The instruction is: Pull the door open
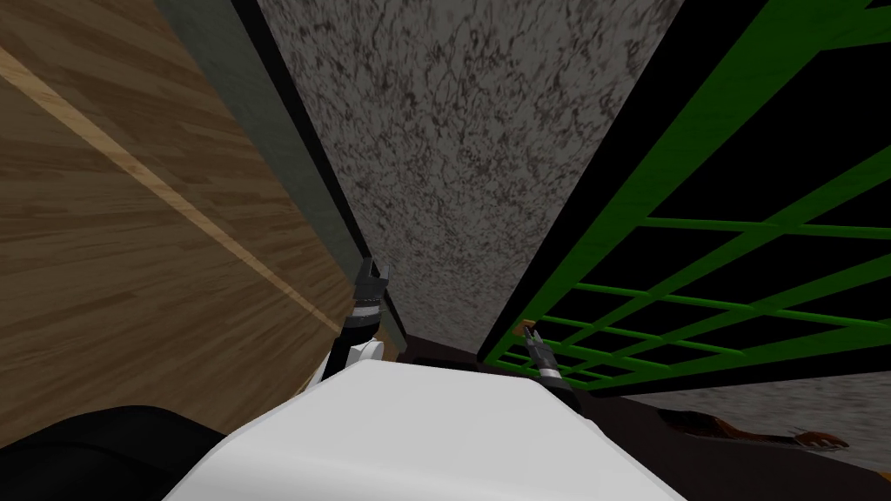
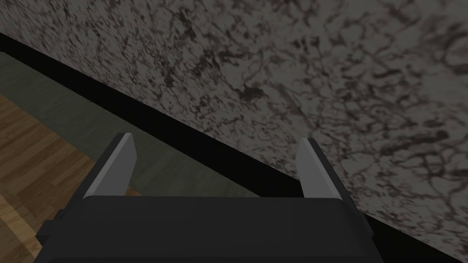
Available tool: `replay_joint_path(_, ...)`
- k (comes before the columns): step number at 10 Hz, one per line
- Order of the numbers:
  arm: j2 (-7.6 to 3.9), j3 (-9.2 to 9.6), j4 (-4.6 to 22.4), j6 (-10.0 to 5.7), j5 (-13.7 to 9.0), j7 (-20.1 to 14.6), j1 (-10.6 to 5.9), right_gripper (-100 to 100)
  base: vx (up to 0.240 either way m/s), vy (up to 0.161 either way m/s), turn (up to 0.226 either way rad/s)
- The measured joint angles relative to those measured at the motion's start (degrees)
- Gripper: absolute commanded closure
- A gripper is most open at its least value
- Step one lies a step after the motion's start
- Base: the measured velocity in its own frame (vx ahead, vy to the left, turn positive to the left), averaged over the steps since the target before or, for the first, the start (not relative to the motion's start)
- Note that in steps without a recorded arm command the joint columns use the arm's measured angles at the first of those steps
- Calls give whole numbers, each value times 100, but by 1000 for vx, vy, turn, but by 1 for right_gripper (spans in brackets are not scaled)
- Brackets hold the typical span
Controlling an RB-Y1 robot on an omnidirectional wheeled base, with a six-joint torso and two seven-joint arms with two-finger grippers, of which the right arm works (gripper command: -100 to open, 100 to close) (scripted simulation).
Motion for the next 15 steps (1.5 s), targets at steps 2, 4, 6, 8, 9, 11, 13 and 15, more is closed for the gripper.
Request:
replay_joint_path(2, 3, 46, -18, 25, -100, -270, -14, 100, -60, -14, 51)
replay_joint_path(4, -3, 96, -5, 45, -219, -584, -40, 100, -54, -20, 57)
replay_joint_path(6, 6, 145, -22, 74, -305, -848, -51, 100, -35, -20, 35)
replay_joint_path(8, 0, 187, 4, 79, -402, -1118, -82, 100, -46, -19, 60)
replay_joint_path(9, -3, 216, 2, 91, -468, -1277, -96, 100, -36, -18, 27)
replay_joint_path(11, 1, 255, -19, 119, -545, -1531, -105, 100, -40, -21, 60)
replay_joint_path(13, 2, 300, -31, 146, -639, -1809, -120, 100, -30, -16, 29)
replay_joint_path(15, -1, 349, -32, 166, -752, -2115, -137, 100, -42, -19, 51)
